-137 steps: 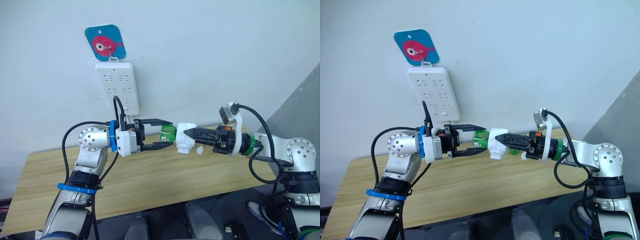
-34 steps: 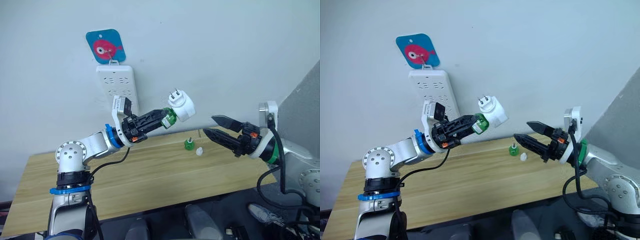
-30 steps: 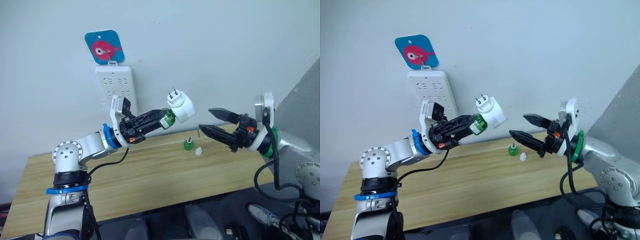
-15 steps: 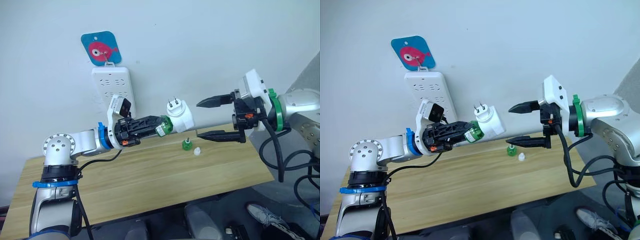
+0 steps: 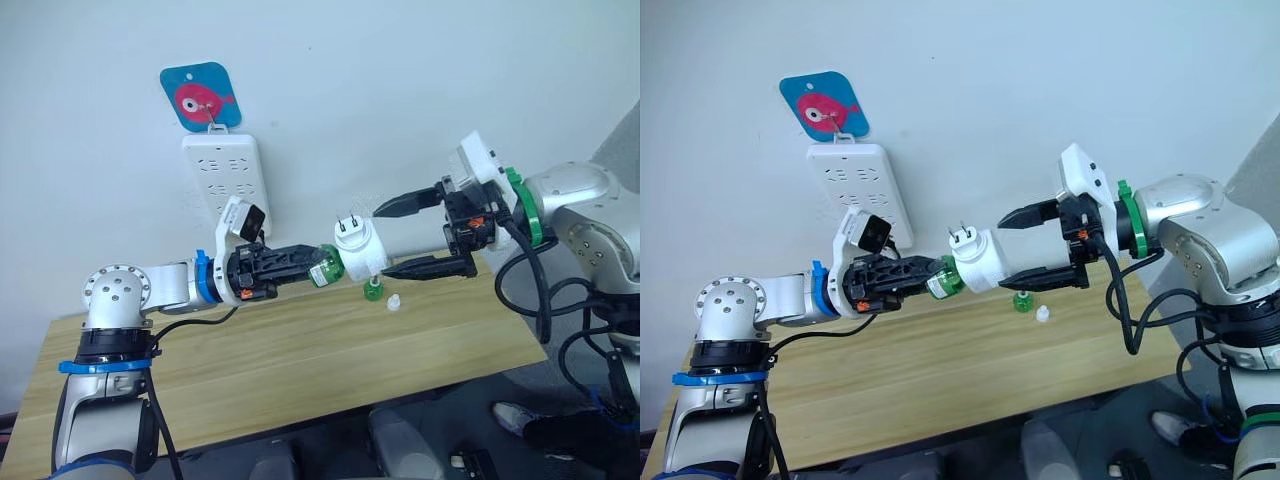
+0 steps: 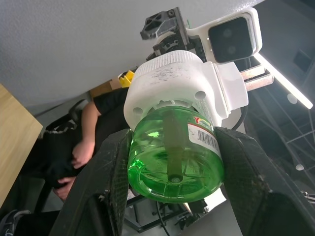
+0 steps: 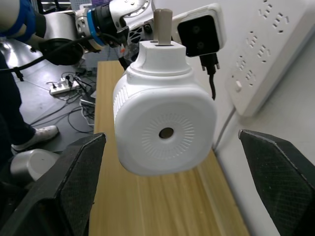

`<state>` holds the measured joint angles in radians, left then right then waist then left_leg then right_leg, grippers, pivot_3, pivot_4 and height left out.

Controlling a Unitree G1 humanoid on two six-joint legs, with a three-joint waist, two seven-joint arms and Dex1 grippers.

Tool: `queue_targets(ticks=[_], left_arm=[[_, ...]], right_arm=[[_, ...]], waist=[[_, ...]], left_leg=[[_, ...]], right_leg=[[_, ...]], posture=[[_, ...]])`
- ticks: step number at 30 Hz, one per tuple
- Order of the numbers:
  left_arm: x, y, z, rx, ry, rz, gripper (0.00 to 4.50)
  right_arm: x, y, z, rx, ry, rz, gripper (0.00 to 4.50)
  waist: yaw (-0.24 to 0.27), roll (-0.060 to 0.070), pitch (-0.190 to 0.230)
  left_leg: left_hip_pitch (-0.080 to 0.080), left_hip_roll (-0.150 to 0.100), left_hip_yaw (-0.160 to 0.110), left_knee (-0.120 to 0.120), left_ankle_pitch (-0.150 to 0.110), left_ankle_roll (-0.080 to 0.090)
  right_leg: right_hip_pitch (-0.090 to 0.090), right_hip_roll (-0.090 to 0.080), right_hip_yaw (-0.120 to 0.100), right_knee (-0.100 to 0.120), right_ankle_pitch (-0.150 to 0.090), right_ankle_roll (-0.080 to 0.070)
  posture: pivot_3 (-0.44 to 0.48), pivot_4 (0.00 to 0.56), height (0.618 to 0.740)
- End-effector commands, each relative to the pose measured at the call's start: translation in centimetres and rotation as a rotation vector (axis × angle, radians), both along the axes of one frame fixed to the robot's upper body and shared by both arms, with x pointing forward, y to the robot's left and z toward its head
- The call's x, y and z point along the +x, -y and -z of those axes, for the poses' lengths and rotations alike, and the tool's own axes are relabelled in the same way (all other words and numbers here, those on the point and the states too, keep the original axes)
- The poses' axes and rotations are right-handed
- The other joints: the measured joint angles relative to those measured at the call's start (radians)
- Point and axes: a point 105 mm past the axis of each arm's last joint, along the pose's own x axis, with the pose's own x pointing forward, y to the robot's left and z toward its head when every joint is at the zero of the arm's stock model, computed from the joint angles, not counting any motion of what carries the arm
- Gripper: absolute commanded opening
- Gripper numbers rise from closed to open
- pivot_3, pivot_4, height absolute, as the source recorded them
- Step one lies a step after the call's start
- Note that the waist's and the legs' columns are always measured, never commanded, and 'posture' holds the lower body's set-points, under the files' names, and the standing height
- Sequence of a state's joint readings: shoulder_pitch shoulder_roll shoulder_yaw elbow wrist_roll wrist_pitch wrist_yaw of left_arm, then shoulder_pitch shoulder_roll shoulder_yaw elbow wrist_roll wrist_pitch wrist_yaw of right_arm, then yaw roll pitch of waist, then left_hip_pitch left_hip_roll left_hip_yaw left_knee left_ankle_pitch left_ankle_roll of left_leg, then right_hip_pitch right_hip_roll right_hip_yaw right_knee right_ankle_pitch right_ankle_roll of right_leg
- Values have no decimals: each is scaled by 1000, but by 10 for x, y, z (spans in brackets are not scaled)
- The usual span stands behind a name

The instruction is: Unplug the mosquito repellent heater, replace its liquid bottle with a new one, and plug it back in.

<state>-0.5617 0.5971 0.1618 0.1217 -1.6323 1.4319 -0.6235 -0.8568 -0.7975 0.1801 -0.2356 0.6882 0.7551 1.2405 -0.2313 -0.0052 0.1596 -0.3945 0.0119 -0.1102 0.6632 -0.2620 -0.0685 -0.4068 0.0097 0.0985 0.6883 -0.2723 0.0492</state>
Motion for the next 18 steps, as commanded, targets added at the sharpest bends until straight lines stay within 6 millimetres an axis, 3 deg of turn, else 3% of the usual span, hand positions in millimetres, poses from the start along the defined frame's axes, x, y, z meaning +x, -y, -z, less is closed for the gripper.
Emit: queue_targets(ticks=[1, 7, 10, 13, 18], left_arm=[[-5, 1, -9, -8, 54, 30, 2300], [-6, 3, -8, -6, 62, 33, 2300], [-6, 4, -9, -8, 65, 33, 2300], [-7, 4, -8, -8, 66, 34, 2300], [-8, 5, -8, -1, 76, 39, 2300]], right_arm=[[-7, -6, -11, 10, 23, -39, 4500], [-11, -12, -8, 10, -49, -51, 4500], [-10, -14, -6, 6, -60, -49, 3952], [-10, -15, -5, 10, -61, -47, 2980], [-11, -16, -6, 18, -58, -47, 2947]], waist=[[-3, 0, 0], [-12, 0, 0], [-17, 0, 0], [-18, 0, 0], [-18, 0, 0]], left_leg=[[0, 0, 0, 0, 0, 0], [0, 0, 0, 0, 0, 0], [0, 0, 0, 0, 0, 0], [0, 0, 0, 0, 0, 0], [0, 0, 0, 0, 0, 0]], right_leg=[[0, 0, 0, 0, 0, 0], [0, 0, 0, 0, 0, 0], [0, -1, 0, 0, 0, 0], [0, 0, 0, 0, 0, 0], [0, -1, -1, 0, 0, 0]], posture=[[-292, 92, 734], [-291, 99, 734], [-289, 104, 734], [-289, 104, 734], [-286, 105, 734]])
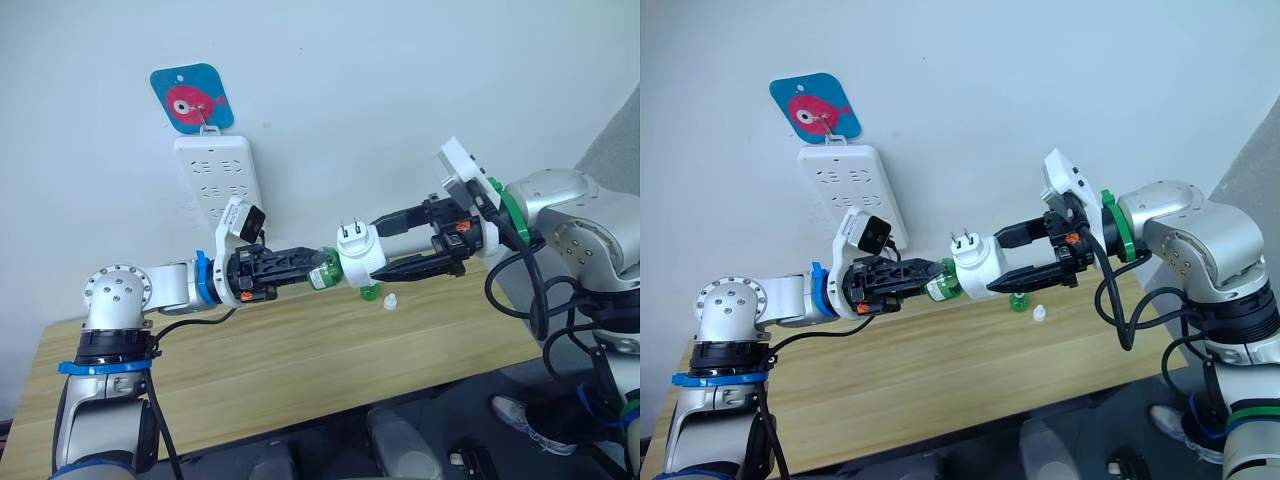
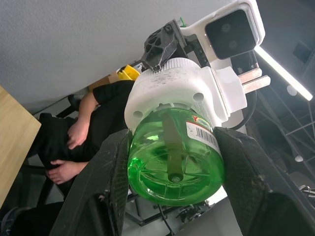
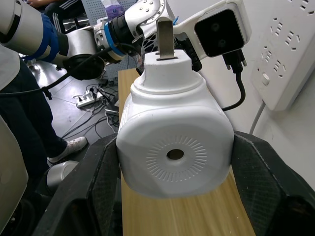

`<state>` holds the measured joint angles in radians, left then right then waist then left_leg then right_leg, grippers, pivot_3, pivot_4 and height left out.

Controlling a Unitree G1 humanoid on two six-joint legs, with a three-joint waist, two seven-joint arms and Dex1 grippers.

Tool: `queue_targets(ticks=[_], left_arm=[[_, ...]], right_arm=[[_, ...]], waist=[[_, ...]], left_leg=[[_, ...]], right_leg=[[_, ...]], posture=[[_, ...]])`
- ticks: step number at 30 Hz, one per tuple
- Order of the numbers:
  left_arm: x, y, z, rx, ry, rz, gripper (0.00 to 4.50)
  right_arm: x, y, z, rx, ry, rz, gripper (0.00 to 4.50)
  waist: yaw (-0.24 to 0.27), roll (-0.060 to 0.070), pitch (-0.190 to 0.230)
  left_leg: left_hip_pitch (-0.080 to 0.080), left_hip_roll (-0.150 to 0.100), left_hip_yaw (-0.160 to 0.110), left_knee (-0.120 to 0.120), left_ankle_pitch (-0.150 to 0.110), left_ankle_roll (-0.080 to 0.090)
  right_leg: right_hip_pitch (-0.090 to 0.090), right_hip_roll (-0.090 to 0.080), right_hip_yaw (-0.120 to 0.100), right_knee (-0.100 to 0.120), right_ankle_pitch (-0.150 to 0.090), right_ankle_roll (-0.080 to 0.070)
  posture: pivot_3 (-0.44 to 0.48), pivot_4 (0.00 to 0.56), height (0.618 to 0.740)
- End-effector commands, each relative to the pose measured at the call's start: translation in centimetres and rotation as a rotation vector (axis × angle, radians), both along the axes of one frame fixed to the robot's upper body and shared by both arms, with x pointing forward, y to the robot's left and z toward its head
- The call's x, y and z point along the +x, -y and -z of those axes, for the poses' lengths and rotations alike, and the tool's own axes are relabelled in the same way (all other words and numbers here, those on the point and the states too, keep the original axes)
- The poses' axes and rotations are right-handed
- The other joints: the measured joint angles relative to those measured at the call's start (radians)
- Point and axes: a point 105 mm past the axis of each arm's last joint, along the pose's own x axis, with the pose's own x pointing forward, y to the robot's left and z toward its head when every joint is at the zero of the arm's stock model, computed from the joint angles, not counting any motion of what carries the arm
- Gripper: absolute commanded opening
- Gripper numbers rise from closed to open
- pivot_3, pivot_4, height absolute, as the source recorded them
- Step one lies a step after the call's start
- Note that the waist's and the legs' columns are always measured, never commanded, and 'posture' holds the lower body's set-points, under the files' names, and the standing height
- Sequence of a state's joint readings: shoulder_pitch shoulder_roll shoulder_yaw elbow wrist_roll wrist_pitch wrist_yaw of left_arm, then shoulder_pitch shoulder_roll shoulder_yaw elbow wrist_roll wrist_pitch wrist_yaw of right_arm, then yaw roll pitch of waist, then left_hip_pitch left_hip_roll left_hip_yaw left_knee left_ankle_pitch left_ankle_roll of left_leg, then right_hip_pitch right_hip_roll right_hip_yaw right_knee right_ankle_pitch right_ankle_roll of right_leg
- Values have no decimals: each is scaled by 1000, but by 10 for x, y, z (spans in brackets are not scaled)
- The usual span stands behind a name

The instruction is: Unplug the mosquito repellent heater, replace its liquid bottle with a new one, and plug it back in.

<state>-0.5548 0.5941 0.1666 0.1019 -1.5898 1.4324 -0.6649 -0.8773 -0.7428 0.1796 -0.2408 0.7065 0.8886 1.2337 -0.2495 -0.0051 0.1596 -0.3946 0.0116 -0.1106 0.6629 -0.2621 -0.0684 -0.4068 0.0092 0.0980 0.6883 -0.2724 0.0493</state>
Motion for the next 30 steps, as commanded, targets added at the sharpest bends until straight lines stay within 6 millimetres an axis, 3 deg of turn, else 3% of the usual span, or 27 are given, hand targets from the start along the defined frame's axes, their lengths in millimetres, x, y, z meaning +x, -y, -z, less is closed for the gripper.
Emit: queue_targets(ticks=[1, 7, 14, 20, 26, 30], left_arm=[[-7, 6, -9, -2, 63, 36, 2300], [-9, 5, -9, 1, 65, 59, 2300], [-9, 5, -7, 56, 166, 37, 4433], [-9, -1, 1, 231, 436, 20, 4500], [-4, -4, 17, 479, 941, 113, 4500], [-7, 9, 21, 485, 1011, 180, 4500]], right_arm=[[-7, -6, -10, 23, 54, -36, 2947], [-9, -6, -9, 27, 41, -38, 2947], [-11, -4, -7, 26, 21, -36, 2947], [-11, 8, 4, -5, -34, 18, 2947], [-4, 27, 22, -109, -103, 157, 2947], [2, 30, 31, -177, -112, 241, 2947]], waist=[[0, 0, 0], [0, 0, 0], [0, 0, 0], [0, 0, 0], [2, 0, 0], [1, 0, 0]], left_leg=[[0, 0, 0, 0, 0, 0], [0, 0, 0, 0, 0, 0], [0, 0, 0, 0, 0, 0], [0, 0, 1, -1, 0, 0], [0, 0, 2, -2, 0, 0], [-1, 0, 2, -2, 0, 0]], right_leg=[[0, 0, 0, 0, 0, 0], [0, 0, 0, 0, 0, 0], [0, 0, 0, 0, 0, 0], [0, 0, 0, -1, 0, 0], [0, 0, 1, -3, 0, 0], [0, 0, 1, -4, 0, 0]], posture=[[-286, 105, 734], [-285, 105, 734], [-283, 105, 734], [-278, 110, 734], [-276, 111, 734], [-284, 113, 734]])
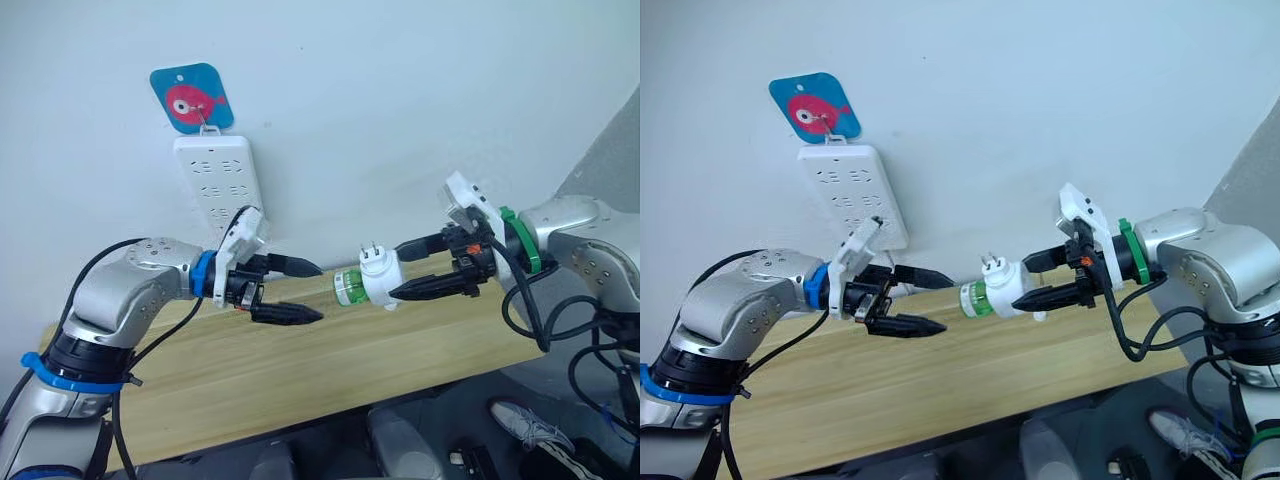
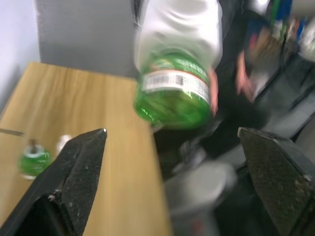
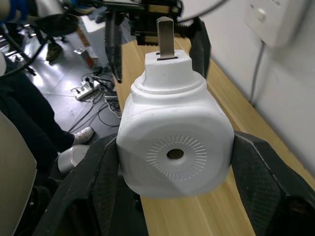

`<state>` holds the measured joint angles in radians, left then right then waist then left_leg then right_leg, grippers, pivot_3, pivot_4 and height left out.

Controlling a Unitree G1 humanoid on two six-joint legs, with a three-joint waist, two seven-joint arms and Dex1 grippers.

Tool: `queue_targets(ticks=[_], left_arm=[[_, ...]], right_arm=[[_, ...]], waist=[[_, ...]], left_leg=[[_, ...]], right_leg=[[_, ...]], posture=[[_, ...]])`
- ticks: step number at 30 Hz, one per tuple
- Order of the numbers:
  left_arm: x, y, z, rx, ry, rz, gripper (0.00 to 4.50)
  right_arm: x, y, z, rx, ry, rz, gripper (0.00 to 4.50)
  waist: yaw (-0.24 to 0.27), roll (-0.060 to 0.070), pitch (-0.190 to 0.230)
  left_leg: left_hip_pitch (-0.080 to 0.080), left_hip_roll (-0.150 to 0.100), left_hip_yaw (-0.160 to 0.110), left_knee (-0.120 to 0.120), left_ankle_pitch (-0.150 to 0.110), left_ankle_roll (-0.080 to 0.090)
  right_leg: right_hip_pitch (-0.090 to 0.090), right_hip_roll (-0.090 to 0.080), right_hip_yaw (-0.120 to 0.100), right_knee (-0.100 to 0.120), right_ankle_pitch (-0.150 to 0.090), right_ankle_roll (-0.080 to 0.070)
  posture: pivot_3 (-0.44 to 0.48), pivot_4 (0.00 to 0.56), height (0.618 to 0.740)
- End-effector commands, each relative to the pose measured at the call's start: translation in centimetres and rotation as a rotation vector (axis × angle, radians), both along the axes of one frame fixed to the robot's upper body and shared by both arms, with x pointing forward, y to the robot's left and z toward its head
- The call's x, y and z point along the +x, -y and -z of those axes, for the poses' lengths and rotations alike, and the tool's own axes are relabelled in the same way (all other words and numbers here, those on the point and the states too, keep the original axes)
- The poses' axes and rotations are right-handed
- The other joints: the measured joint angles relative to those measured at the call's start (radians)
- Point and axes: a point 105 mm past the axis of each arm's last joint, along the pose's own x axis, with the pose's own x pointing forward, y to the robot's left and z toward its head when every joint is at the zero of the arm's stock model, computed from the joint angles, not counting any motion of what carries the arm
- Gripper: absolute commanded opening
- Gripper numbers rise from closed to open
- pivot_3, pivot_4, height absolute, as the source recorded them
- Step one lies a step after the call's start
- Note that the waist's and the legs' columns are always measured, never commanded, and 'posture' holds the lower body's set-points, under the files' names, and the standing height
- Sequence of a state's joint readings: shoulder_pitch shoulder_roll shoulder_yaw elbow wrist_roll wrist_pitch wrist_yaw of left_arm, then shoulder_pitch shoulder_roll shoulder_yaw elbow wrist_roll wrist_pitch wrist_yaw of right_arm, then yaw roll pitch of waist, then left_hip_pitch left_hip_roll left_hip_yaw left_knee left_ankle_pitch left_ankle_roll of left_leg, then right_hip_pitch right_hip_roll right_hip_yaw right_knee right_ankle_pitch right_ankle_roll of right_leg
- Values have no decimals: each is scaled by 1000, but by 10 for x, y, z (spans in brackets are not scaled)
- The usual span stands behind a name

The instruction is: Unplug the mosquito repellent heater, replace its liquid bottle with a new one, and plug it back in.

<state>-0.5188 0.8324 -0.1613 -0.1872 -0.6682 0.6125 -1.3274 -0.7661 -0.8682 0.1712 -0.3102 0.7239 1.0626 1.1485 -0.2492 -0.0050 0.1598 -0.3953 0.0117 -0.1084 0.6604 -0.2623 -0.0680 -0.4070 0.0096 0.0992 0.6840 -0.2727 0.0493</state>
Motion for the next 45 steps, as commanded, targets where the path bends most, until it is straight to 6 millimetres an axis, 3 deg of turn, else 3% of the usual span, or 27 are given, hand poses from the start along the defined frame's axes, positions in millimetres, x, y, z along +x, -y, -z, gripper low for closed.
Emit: queue_targets(ticks=[1, 6, 13, 24, 38, 41, 45], left_arm=[[-1, 15, -1, 33, 82, 60, 4500], [9, 32, -2, 21, 92, 51, 4500], [31, 39, -2, 46, 131, -10, 4500], [20, 39, 3, 75, 86, 56, 4500], [22, 51, 17, 106, 76, 57, 4500], [21, 52, 19, 119, 74, 64, 3898], [22, 53, 22, 130, 74, 63, 2716]], right_arm=[[2, -1, -2, -43, 42, 42, 2947], [4, -3, 3, -78, 31, 70, 2947], [3, -5, 8, -99, 40, 67, 2947], [2, -6, 13, -112, 48, 56, 2947], [1, -12, 12, -99, 67, 24, 2947], [1, -13, 10, -95, 71, 22, 2947], [1, -14, 8, -92, 76, 17, 2947]], waist=[[1, 0, 0], [-1, 0, 0], [-3, 0, 0], [-5, 0, 0], [-6, 0, 0], [-7, 0, 0], [-8, 0, 0]], left_leg=[[0, 0, 0, 0, 0, 0], [-1, 0, 0, 0, 0, 0], [-1, 0, -1, 0, 0, 1], [-1, 0, -1, 1, 0, 1], [-1, 0, -1, 1, 0, 1], [-1, 0, -1, 1, 0, 1], [-1, 0, -2, 1, 0, 1]], right_leg=[[0, 0, 0, 0, 0, 0], [0, 0, 0, -1, 0, 0], [0, 0, 0, -1, 0, 0], [0, 0, -1, -1, 0, 0], [0, 0, -1, -1, 0, 0], [0, 0, -1, -1, 0, 0], [0, 0, -1, -1, 0, 0]], posture=[[-286, 113, 734], [-293, 112, 734], [-307, 107, 734], [-309, 102, 734], [-313, 98, 734], [-315, 97, 734], [-315, 97, 734]])
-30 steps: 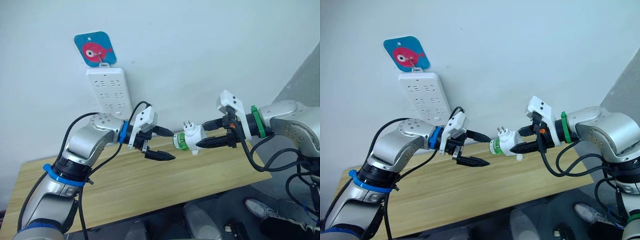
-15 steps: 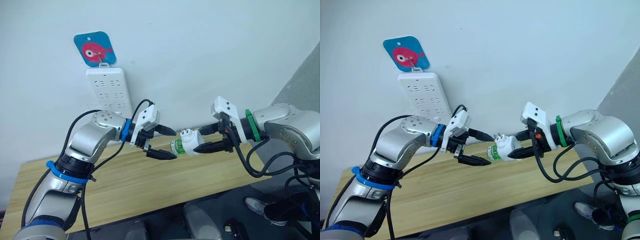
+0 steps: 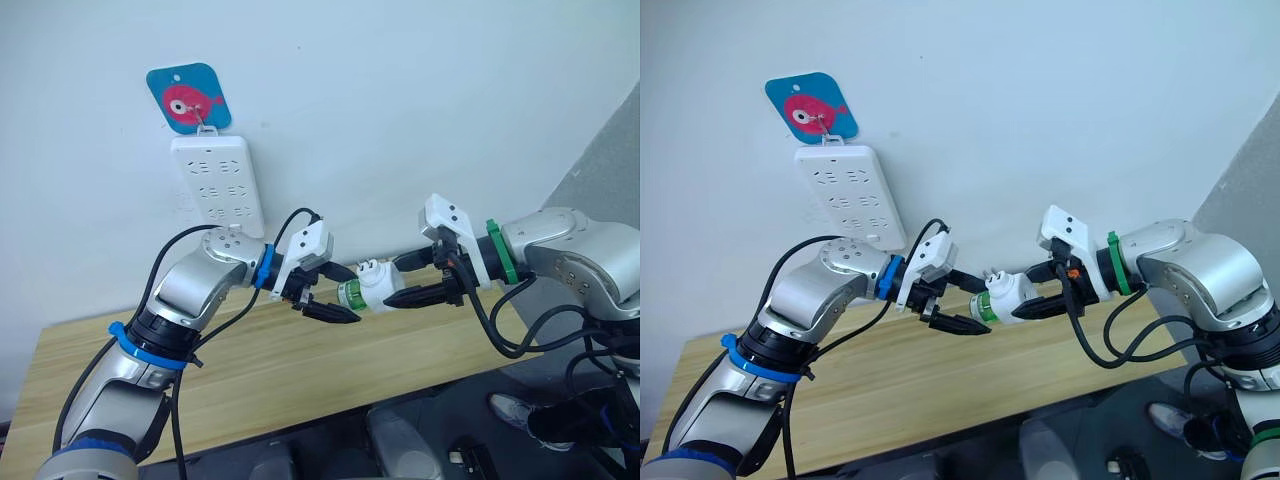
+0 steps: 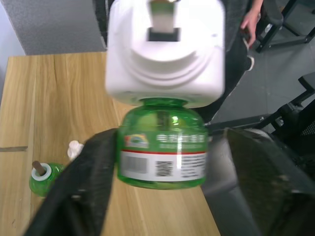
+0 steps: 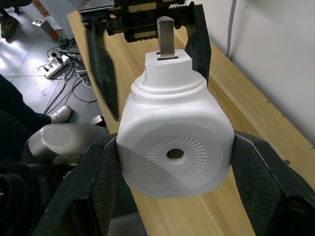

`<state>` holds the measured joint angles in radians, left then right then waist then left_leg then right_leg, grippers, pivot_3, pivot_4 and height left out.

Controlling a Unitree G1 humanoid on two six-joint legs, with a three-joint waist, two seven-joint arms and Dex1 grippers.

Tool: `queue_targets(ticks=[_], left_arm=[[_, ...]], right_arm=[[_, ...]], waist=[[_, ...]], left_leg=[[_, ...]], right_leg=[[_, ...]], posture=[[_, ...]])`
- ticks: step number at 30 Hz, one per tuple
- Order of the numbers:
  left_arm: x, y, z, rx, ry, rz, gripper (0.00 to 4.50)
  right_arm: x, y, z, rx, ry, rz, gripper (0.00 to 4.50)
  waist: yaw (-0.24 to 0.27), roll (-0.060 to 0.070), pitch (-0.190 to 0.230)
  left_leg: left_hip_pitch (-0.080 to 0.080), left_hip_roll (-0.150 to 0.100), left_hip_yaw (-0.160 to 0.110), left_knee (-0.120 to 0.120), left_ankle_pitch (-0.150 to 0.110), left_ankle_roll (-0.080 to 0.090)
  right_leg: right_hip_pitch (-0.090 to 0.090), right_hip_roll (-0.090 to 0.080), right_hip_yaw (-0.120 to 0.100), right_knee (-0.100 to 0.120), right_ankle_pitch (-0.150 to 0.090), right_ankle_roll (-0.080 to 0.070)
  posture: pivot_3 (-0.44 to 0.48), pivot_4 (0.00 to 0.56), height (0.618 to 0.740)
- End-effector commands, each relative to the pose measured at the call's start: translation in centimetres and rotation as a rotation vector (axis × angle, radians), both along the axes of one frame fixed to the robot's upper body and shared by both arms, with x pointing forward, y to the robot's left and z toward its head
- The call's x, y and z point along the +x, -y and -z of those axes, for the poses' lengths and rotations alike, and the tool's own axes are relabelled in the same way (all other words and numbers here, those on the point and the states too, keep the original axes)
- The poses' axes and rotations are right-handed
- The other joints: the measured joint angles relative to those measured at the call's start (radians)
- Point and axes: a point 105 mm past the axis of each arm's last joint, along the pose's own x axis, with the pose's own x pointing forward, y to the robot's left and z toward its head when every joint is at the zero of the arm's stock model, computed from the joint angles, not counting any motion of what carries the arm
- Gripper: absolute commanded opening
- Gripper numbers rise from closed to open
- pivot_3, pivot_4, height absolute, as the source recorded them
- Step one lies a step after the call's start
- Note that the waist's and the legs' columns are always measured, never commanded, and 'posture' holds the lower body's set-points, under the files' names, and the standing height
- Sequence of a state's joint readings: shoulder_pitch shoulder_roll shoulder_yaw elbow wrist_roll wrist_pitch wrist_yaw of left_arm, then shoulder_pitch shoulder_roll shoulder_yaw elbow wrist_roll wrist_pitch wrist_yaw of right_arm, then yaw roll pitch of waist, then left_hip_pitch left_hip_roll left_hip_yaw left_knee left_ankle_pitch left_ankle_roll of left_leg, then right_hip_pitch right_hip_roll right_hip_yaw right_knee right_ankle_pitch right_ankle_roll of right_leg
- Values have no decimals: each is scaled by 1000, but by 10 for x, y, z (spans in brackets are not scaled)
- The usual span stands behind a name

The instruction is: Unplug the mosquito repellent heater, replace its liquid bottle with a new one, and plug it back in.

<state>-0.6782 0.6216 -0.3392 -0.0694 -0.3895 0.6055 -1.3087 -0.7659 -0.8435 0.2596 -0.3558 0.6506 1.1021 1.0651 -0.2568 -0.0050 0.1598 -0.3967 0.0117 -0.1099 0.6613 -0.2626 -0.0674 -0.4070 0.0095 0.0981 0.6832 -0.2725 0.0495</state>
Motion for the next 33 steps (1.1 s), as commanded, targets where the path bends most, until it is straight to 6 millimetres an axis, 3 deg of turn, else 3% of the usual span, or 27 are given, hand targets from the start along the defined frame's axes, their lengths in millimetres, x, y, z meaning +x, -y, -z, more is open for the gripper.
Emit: queue_targets(ticks=[1, 2, 9, 14, 19, 22, 29, 33], left_arm=[[-3, 4, -2, 0, 15, 22, 2392], [-2, 4, -2, 1, 17, 19, 2233], [3, 1, 1, 3, 34, -7, 2233], [5, -7, 5, -20, 26, -20, 2233], [2, -13, 3, -148, -78, -61, 2233], [-6, -18, -4, -278, -200, -70, 2233], [-10, -22, -22, -473, -373, -109, 2233], [-9, -20, -37, -557, -410, -114, 2233]], right_arm=[[-3, -6, -14, 15, 64, -35, 2947], [-3, -6, -14, 15, 65, -37, 2947], [-3, -7, -19, 32, 80, -38, 2947], [5, 6, -28, 49, 142, 21, 4495], [11, 29, -46, 117, 258, 123, 4500], [-2, 36, -58, 291, 259, 188, 4500], [-21, 29, -61, 560, 144, 265, 4500], [-16, 17, -55, 694, 28, 319, 4500]], waist=[[0, 0, 0], [0, 0, 0], [-1, 0, 0], [-5, 0, 0], [-2, 0, 0], [2, 0, 0], [4, 0, 0], [1, 0, 0]], left_leg=[[0, 0, 0, 0, 0, 0], [0, 0, 0, 0, 0, 0], [0, 0, 0, 0, 0, 0], [0, 0, 0, 0, 0, 0], [-1, 0, 0, 0, 0, 0], [-1, 0, -1, 0, 0, 0], [1, 0, 0, 2, 0, 0], [2, 0, 1, 2, 0, 0]], right_leg=[[0, 0, 0, 0, 0, 0], [0, 0, 0, 0, 0, 0], [0, 0, 0, 0, 0, 0], [0, 0, 0, 0, 0, 0], [0, 0, 0, 0, 0, 0], [0, 0, -1, 0, 0, 0], [1, 0, 0, 5, 0, 0], [1, 1, 1, 6, 0, 0]], posture=[[-315, 97, 734], [-315, 97, 734], [-316, 102, 734], [-316, 102, 734], [-303, 105, 734], [-299, 108, 734], [-302, 109, 734], [-316, 104, 734]])
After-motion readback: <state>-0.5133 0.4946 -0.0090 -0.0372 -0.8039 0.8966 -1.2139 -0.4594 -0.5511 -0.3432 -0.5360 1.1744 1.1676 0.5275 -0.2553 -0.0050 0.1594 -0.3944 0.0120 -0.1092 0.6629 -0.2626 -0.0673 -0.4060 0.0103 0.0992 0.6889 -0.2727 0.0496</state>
